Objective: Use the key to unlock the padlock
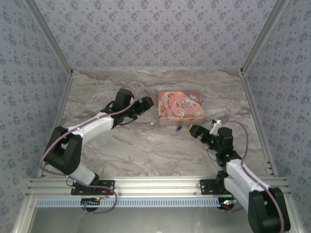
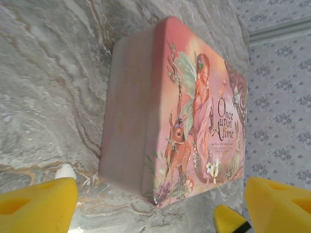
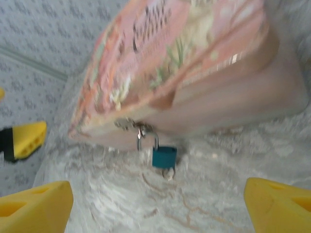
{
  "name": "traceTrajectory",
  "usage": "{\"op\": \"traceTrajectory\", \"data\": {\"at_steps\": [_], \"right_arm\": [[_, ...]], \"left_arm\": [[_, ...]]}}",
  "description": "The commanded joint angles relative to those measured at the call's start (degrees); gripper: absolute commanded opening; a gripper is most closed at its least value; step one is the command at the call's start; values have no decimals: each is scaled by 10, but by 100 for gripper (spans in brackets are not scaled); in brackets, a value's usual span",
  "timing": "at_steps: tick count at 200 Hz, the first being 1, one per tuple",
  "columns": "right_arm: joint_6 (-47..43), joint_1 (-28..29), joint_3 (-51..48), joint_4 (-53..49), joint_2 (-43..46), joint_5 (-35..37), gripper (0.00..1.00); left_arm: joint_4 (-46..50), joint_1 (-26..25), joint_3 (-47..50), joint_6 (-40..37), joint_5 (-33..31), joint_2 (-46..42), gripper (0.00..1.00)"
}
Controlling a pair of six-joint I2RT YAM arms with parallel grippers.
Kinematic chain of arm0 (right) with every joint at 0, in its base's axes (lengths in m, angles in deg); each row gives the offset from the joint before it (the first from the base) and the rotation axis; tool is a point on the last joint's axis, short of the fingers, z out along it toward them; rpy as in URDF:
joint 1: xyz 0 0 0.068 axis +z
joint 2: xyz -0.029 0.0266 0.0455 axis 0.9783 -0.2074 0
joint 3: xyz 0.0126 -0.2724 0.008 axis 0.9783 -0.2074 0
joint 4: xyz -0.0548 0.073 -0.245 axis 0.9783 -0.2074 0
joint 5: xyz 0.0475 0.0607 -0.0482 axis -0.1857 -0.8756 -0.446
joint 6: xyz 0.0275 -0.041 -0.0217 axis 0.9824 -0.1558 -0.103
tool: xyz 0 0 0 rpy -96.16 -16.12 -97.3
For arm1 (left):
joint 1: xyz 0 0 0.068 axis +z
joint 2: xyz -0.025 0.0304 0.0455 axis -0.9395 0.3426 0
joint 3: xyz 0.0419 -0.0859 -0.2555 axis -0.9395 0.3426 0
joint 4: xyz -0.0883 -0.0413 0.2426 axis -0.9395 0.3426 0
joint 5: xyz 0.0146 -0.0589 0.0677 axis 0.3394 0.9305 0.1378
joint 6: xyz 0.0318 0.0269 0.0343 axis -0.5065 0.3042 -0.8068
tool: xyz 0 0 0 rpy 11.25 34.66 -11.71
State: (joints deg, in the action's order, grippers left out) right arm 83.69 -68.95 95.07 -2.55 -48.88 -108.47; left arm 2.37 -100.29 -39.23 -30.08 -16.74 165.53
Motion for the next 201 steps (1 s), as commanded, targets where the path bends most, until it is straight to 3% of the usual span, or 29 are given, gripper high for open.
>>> {"op": "traceTrajectory", "data": {"at_steps": [1,54,94,201], "right_arm": [[-29,1,29,87,-70,-77,90],[-62,49,70,216,-228,-39,84],[-66,69,98,251,-311,-13,81],[-52,96,114,385,-436,-28,67]], "left_arm": [[-19,2,-50,-25,63,40,89],[-15,2,-121,-34,123,142,86],[-15,2,-152,-30,139,196,81],[-21,1,-122,-35,121,238,69]]}}
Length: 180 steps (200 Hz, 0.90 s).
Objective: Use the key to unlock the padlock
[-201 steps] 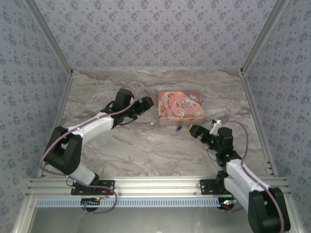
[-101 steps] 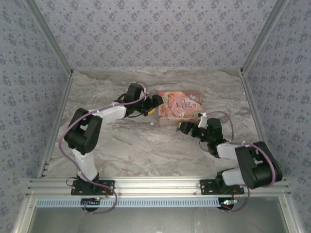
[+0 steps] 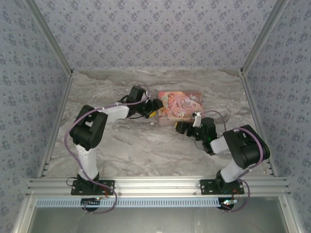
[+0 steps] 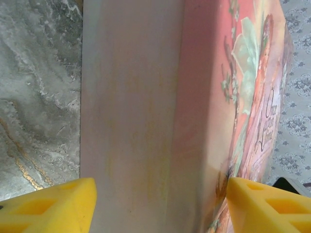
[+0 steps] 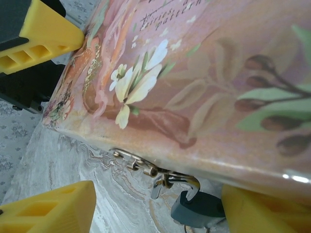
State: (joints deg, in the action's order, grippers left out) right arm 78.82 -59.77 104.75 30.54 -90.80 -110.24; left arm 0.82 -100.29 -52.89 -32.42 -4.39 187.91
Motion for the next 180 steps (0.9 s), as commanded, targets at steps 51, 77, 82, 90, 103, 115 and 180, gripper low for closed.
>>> {"op": "traceTrajectory", "data": {"at_steps": [51,77,82,90,103,115,180], "right_arm": [[-4,2,17,89,-39,-27,60],[10,-2,14,109,-44,-36,55],[10,-2,14,108,-43,-36,53],[10,-2,14,108,-42,-36,51],[8,-5,11,104,-40,-33,49],[8,-7,9,104,-40,-32,46],[6,-12,-5,104,-33,-29,30]], "left_arm": [[-14,0,22,-8,-7,21,67],[-14,0,25,-8,-12,21,66],[-13,0,26,-8,-13,21,65],[-13,1,27,-8,-14,21,65],[-13,1,29,-7,-17,21,65],[-14,1,32,-7,-19,21,65],[-14,1,31,-6,-22,20,64]]}}
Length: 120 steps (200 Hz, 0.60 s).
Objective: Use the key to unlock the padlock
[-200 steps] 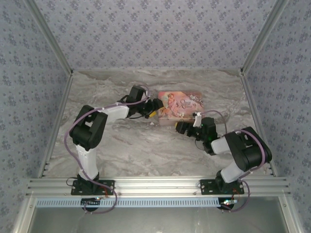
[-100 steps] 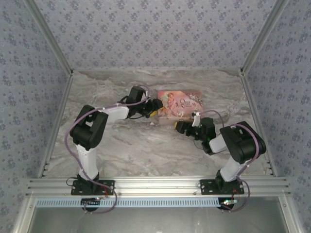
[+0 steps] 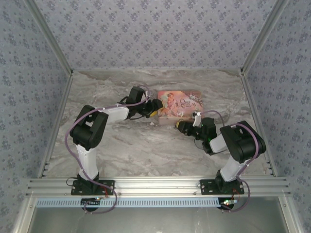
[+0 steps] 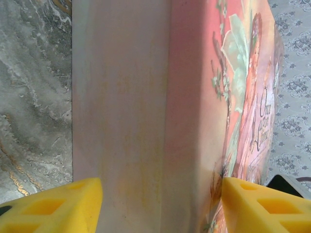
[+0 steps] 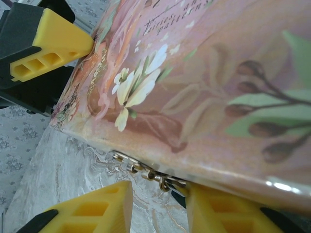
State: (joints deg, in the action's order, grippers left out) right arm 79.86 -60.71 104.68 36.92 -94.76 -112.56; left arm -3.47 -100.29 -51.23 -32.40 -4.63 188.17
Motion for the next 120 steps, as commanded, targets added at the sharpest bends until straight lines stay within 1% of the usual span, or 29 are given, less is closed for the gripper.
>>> {"op": "traceTrajectory", "data": {"at_steps": [1,26,69,96,120], "right_arm": [[-5,-3,-5,41,7,-5,30],[-5,-4,-7,34,14,-2,23],[-5,-6,-7,10,26,13,7],[4,-9,-9,5,31,27,1],[21,-11,-17,7,43,46,0]], "left_arm": [[29,1,15,-6,-19,17,64],[30,2,18,-7,-24,15,64],[32,3,23,-8,-29,10,64],[31,3,32,-8,-35,4,64],[31,3,43,-10,-41,-3,64]]}}
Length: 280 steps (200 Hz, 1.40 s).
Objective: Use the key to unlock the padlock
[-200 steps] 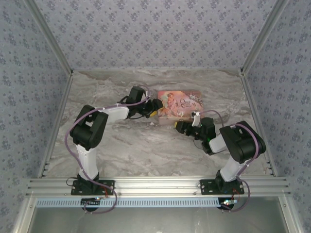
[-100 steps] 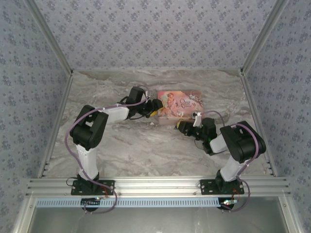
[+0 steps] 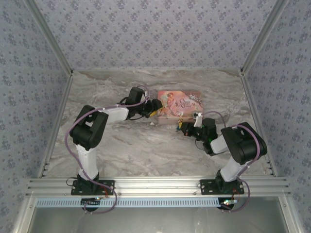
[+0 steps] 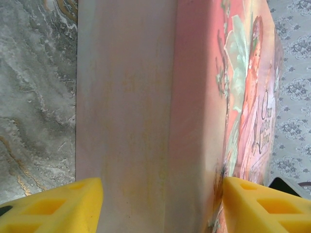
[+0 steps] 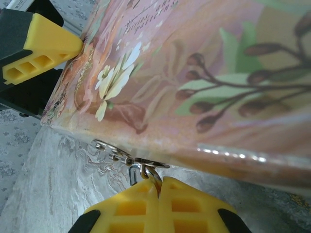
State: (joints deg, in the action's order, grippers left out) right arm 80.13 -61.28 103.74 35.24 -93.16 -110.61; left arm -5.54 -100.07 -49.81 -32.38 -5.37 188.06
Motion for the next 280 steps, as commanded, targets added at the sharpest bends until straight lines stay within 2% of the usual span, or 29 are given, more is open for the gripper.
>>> {"op": "traceTrajectory", "data": {"at_steps": [1,60,97,134,280], "right_arm": [[19,-5,-8,24,28,28,0],[90,-19,-28,-14,94,101,0],[133,-23,-22,-23,134,116,0],[144,-24,2,-97,173,147,0],[263,-24,22,-66,64,228,0]], "left_arm": [[52,0,30,-10,-34,-3,64],[37,0,80,-9,-48,-31,64],[11,0,121,4,-52,-48,64],[-1,0,142,9,-55,-59,64],[-7,-1,132,12,-55,-49,66]]}}
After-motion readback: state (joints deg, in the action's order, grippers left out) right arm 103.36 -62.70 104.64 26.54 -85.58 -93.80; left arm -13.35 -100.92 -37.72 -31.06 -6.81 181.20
